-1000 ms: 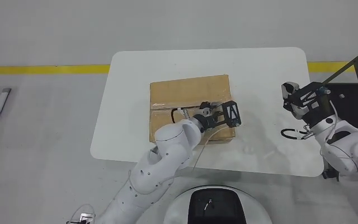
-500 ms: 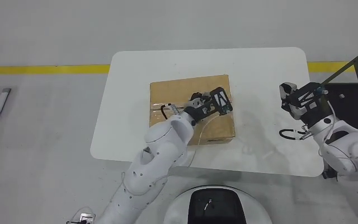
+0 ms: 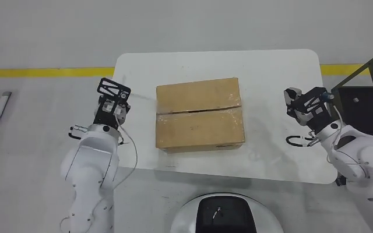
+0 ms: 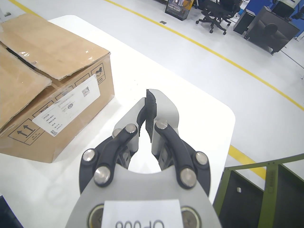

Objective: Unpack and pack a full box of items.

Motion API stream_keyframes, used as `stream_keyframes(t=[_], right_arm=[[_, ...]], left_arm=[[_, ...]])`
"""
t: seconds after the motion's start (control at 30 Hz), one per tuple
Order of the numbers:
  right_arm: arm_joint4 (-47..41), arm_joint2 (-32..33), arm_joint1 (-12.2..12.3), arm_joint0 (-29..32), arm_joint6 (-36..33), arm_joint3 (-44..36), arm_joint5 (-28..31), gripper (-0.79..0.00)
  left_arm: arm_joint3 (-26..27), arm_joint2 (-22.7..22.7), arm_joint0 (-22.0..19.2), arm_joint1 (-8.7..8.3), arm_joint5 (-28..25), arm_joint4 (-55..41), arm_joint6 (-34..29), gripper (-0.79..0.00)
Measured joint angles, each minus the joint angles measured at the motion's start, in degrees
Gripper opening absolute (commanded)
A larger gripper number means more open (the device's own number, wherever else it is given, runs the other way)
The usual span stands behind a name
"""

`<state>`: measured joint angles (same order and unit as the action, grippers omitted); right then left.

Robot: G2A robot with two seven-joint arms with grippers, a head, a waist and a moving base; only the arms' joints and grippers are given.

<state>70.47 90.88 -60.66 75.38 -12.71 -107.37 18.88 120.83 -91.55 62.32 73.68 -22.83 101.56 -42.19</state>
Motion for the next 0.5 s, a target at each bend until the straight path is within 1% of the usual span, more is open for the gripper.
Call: stream_keyframes(t=[0.07, 0.13, 0.23, 0.33, 0.37, 0.4, 0.43, 0.47, 0.5], right_arm=[[0.03, -0.44, -0.04, -0.34, -0.04, 0.1, 0.15, -0.785], [0.07, -0.91, -0.08, -0.72, -0.1, 0.25, 0.43, -0.785], [0.22, -1.39, -0.11, -1.17, -0.1, 0.53, 0.81, -0.785], [0.34, -1.54, -0.12, -1.46, -0.16, 0.76, 1.12, -0.785], [0.41, -1.54, -0.12, -1.51, -0.18, 0.8, 1.19, -0.785], [0.47, -1.54, -0.12, -1.54, -0.21, 0.85, 1.27, -0.785], [0.49, -1.52, -0.11, -1.55, -0.25, 0.88, 1.36, -0.785], [0.51, -1.49, -0.11, -1.55, -0.29, 0.91, 1.46, -0.785], [0.53, -1.43, -0.1, -1.55, -0.32, 0.94, 1.55, -0.785]], left_arm=[[0.97, -3.51, 2.11, -0.18, 0.81, -0.67, 0.34, -0.785], [1.33, -6.77, 4.25, -0.18, 3.53, -2.27, 0.14, -0.785], [1.33, -9.16, 6.24, -0.1, 7.21, -4.56, 0.7, -0.785], [0.14, -10.45, 7.42, -0.17, 8.84, -4.82, 1.65, -0.785], [-0.26, -10.71, 7.58, -0.2, 9.06, -4.75, 1.89, -0.56], [-0.72, -10.93, 7.63, -0.25, 9.26, -4.75, 2.11, -0.246], [-1.03, -10.99, 7.56, -0.28, 9.38, -4.89, 2.17, -0.022], [-1.33, -11.01, 7.41, -0.31, 9.52, -5.1, 2.27, 0.0], [-1.79, -11.0, 7.18, -0.35, 9.48, -5.5, 2.49, 0.0]])
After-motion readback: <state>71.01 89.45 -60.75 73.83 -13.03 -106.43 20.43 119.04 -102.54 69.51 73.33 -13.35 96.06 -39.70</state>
